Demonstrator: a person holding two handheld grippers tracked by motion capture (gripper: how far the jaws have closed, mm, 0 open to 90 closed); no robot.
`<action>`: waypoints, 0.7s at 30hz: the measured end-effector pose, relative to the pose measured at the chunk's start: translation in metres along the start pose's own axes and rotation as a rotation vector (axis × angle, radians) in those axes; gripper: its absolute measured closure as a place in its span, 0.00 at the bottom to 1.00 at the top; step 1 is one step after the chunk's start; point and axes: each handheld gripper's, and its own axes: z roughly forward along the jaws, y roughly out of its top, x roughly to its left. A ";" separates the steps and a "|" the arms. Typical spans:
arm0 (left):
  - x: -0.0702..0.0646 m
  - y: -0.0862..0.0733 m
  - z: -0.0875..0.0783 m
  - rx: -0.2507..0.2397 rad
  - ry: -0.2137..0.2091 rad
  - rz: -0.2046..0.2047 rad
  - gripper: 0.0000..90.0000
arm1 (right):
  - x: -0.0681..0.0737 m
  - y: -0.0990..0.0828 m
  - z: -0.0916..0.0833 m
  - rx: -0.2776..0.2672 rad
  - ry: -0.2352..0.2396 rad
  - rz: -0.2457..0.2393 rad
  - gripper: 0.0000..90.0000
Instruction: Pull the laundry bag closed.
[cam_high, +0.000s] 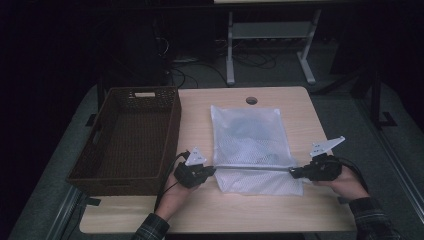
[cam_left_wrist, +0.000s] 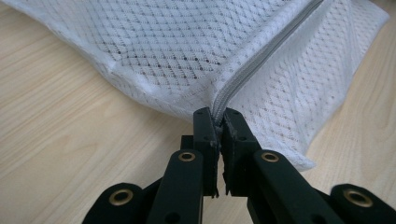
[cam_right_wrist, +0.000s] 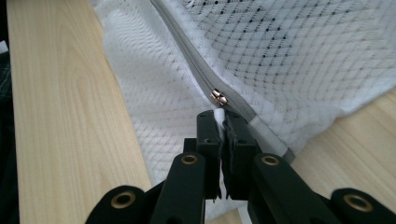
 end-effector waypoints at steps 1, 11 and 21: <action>0.000 0.000 0.000 -0.002 -0.002 -0.002 0.95 | -0.001 0.000 0.000 -0.002 -0.002 -0.001 0.96; 0.001 -0.001 0.000 0.003 0.007 -0.012 0.95 | -0.006 -0.004 -0.004 -0.004 -0.011 0.017 0.96; 0.000 -0.001 0.000 0.008 0.003 -0.005 0.95 | -0.008 -0.005 -0.003 0.007 -0.026 0.021 0.96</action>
